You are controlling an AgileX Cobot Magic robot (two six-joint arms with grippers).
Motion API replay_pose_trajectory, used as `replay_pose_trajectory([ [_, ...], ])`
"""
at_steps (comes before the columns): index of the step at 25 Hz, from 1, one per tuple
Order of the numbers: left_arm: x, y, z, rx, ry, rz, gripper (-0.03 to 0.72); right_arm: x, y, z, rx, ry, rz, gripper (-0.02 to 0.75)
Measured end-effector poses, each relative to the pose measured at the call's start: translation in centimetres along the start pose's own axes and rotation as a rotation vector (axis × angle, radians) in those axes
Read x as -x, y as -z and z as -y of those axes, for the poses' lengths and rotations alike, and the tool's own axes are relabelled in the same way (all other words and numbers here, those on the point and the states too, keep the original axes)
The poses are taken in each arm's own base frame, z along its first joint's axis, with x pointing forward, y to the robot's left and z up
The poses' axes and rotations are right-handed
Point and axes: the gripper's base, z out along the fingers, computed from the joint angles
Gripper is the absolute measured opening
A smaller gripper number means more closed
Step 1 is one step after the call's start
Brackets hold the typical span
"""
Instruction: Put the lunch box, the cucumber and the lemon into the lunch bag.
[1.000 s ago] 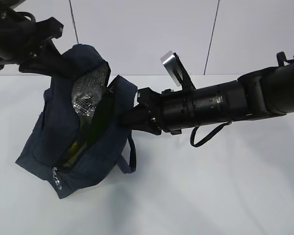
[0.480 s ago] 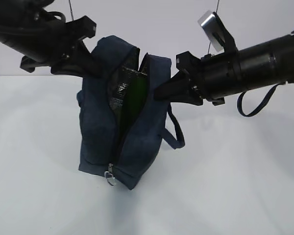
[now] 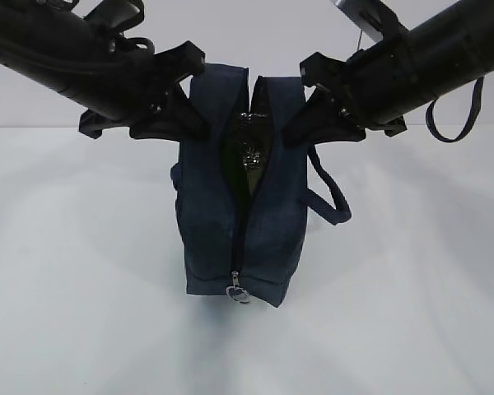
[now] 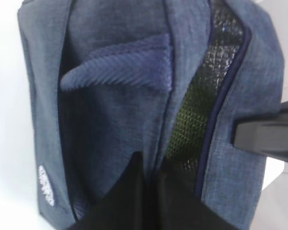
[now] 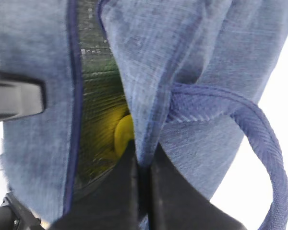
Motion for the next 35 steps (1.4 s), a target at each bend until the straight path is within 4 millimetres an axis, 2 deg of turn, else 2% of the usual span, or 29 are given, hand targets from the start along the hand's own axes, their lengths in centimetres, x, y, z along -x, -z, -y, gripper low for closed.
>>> replay_pose_trajectory([
  [6,0.1,-0.1,0.1,-0.005,0.008,0.012,-0.007,0.0,-0.3,0.5,-0.028,-0.009,-0.006,0.008],
  [10,-0.1,-1.1,-0.3,0.001,0.021,-0.008,-0.007,0.1,-0.8,1.0,-0.040,-0.020,-0.003,0.008],
  [28,0.2,-2.9,-1.2,0.001,0.081,-0.003,-0.004,0.5,-0.8,1.2,-0.068,-0.020,0.048,0.018],
  [32,0.1,-3.2,-1.4,0.005,0.087,-0.009,0.043,0.7,-0.8,1.2,-0.070,-0.020,0.058,0.116],
  [35,0.1,-3.3,-1.4,0.007,0.088,-0.012,0.167,1.0,-0.6,1.1,-0.072,-0.017,0.082,0.258],
])
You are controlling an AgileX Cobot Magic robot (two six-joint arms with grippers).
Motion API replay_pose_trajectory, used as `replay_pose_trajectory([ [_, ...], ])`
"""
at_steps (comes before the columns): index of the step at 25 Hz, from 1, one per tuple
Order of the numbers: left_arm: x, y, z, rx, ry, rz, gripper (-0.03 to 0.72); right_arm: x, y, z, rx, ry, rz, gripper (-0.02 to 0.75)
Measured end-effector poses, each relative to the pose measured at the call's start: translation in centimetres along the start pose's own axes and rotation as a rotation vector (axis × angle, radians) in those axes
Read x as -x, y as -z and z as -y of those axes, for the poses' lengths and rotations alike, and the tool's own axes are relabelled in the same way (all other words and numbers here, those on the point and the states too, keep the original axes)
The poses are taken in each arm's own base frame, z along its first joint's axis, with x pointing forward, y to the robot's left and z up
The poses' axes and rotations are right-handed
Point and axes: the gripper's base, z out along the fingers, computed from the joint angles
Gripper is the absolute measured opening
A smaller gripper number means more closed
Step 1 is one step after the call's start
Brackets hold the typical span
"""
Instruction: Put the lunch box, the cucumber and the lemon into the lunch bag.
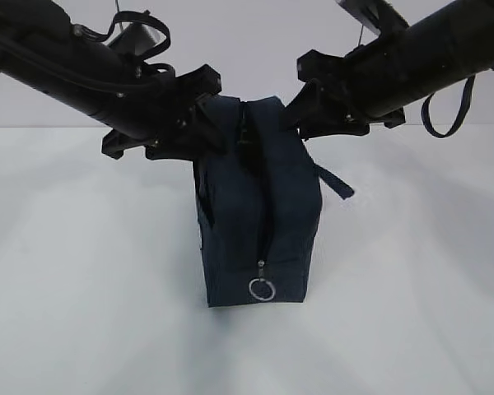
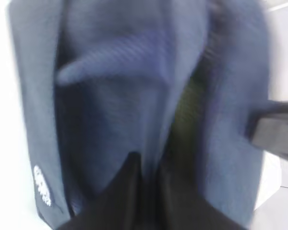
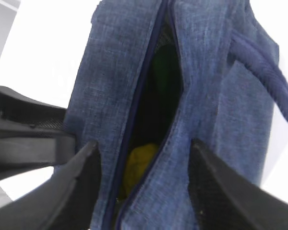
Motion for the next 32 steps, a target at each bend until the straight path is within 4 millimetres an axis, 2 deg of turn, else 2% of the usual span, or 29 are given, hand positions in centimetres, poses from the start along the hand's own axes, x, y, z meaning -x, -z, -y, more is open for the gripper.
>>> replay_pose_trajectory([
  [2,0.0,0.0,0.0,0.000,0.000,0.000,0.267,0.0,0.0,0.0,-0.002,0.000,0.004,0.352],
  [4,-0.1,0.0,-0.1,0.006,-0.009,-0.007,0.352,0.0,0.0,0.0,-0.002,0.000,0.004,0.410],
  [7,-0.2,0.0,-0.3,0.028,-0.040,-0.020,0.420,0.2,0.1,0.0,-0.008,0.017,0.001,0.442],
  [11,-0.2,1.1,-0.1,0.043,-0.083,-0.030,0.438,0.8,0.9,-0.7,-0.015,0.098,-0.039,0.451],
  [17,-0.3,6.0,1.3,0.052,-0.192,0.016,0.439,1.7,2.7,-2.3,0.002,0.154,-0.130,0.452],
  [24,-2.2,10.3,2.2,0.124,-0.339,-0.064,0.434,0.2,4.7,-2.5,-0.086,0.138,-0.290,0.452],
  [28,-3.4,11.6,2.4,0.137,-0.358,-0.149,0.433,-0.2,6.4,-2.3,-0.221,0.114,-0.310,0.452],
  [32,-4.3,12.4,2.3,0.155,-0.367,-0.235,0.432,-1.2,8.4,-2.9,-0.276,0.108,-0.286,0.452],
])
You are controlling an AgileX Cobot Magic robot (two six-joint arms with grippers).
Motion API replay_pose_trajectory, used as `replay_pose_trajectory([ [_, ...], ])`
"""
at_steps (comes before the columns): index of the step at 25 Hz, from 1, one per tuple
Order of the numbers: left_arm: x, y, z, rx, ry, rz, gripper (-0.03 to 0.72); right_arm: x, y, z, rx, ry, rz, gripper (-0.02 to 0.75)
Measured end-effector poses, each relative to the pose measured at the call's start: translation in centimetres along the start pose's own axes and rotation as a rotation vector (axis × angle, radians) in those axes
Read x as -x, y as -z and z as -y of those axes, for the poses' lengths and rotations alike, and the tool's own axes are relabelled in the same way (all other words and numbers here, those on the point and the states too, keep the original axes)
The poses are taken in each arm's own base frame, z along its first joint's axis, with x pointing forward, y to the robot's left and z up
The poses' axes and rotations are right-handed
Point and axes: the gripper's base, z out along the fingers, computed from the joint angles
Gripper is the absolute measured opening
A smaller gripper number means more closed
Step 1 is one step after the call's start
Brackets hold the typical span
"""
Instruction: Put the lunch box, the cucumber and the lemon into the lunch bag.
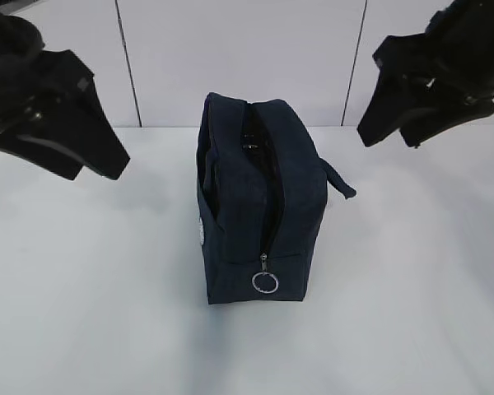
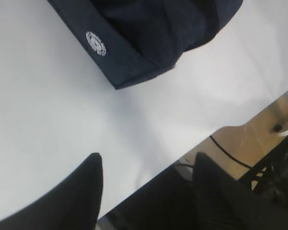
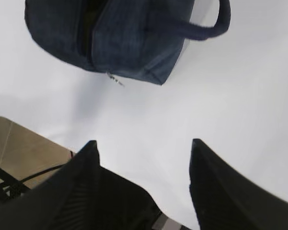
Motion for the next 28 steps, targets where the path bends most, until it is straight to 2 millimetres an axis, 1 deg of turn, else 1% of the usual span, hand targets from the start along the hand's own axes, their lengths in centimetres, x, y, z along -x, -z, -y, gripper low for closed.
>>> replay_pose_trajectory([
  [3,-0.7,0.7,0.2,0.009,-0.014,-0.029,0.431,-2.5,1.7,-0.8,-0.001,0.006,0.021,0.452],
  [5,-1.1,1.3,0.3,0.015,-0.018,-0.031,0.422,-4.6,2.6,-1.4,0.000,0.018,0.032,0.452],
  [8,-1.8,2.7,0.7,0.025,-0.032,0.003,0.410,-8.0,3.4,-2.3,0.009,0.036,0.104,0.452],
  [9,-2.2,3.1,0.8,0.029,-0.037,0.011,0.407,-9.0,3.9,-2.7,0.018,0.043,0.148,0.452],
  [11,-3.3,3.9,1.0,0.031,-0.044,0.030,0.406,-11.1,4.1,-3.0,0.037,0.040,0.202,0.452],
  [13,-4.5,4.2,1.0,0.035,-0.046,0.042,0.405,-13.1,4.4,-3.2,0.052,0.036,0.256,0.452],
  [18,-8.1,4.7,0.6,0.054,-0.054,0.097,0.405,-17.0,3.9,-3.0,0.050,0.050,0.321,0.452],
  [22,-10.5,4.8,0.3,0.060,-0.057,0.160,0.405,-19.5,3.1,-2.6,0.043,0.061,0.377,0.452],
  [25,-12.0,4.8,0.1,0.062,-0.062,0.185,0.405,-20.8,2.1,-2.2,0.048,0.047,0.372,0.452],
  [28,-12.9,4.9,0.0,0.067,-0.073,0.199,0.405,-21.5,1.1,-2.0,0.057,0.029,0.344,0.452],
])
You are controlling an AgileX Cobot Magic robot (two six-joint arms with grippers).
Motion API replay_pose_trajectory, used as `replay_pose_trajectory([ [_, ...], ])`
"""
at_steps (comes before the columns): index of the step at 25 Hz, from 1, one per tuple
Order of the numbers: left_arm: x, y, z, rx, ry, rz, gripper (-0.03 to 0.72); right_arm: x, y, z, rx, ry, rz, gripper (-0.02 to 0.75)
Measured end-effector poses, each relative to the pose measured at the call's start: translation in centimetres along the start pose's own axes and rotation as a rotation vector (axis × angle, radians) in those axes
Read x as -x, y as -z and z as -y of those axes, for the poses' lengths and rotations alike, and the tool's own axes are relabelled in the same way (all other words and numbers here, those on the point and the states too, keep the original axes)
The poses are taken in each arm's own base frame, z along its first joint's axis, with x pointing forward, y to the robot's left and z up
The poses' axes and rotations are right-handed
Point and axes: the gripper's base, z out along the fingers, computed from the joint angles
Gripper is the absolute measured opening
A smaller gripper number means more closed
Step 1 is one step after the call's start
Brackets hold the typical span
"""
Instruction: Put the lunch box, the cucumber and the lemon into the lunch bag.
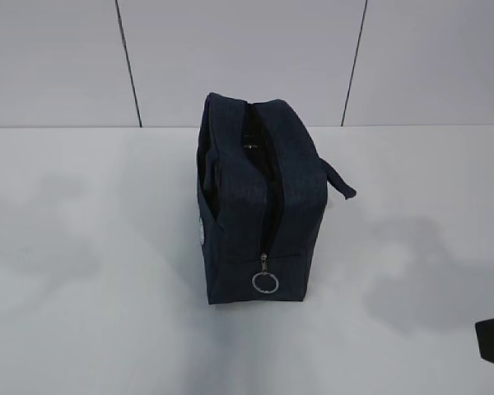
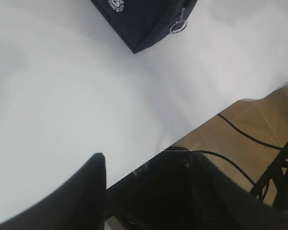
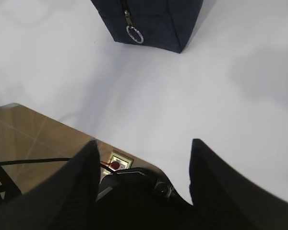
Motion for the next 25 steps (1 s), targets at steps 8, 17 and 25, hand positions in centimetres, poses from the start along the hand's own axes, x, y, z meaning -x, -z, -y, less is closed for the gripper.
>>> replay_pose_trajectory([
  [8,-0.3,0.3,0.0,0.006,-0.010,0.021,0.405,0.6,-0.1,0.1,-0.006,-0.014,0.083,0.452],
  [17,-0.3,0.3,0.0,0.007,-0.011,0.024,0.405,1.3,-0.5,0.2,-0.003,0.070,0.119,0.452],
  [25,-0.3,0.3,0.0,0.007,-0.011,0.024,0.405,1.5,-0.6,0.2,-0.010,0.088,0.139,0.452],
])
